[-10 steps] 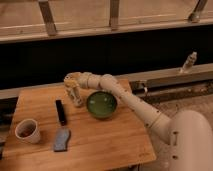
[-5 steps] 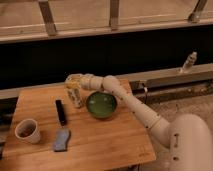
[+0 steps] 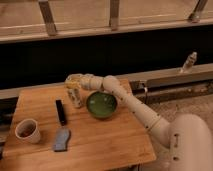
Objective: Stand the bottle upright
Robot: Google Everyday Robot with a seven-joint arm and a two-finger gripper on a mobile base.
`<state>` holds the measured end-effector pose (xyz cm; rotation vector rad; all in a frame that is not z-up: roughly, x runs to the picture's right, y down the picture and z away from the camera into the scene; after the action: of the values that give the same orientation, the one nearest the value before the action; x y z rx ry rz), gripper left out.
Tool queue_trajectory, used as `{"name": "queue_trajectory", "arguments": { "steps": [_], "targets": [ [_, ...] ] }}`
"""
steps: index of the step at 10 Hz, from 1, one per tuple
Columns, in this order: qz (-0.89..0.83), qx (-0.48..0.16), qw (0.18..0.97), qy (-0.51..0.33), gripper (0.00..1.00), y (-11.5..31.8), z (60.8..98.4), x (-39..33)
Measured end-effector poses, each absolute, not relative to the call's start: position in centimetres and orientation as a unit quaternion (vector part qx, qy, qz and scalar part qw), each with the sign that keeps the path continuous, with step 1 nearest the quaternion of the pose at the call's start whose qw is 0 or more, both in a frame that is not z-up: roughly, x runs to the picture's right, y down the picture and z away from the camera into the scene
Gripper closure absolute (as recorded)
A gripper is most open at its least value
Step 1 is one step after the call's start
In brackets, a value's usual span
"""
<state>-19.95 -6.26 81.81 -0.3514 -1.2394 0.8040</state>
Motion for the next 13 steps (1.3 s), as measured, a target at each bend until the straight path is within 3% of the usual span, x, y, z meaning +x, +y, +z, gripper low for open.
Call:
{"name": "queue_trajectory", "arguments": {
  "steps": [2, 13],
  "targets": [
    [0.365, -0.16, 0.725, -0.562, 0.2, -6.19, 81.87, -19.95],
    [0.365, -0.16, 0.725, -0.562, 0.2, -6.21, 81.88, -19.91]
  ]
}}
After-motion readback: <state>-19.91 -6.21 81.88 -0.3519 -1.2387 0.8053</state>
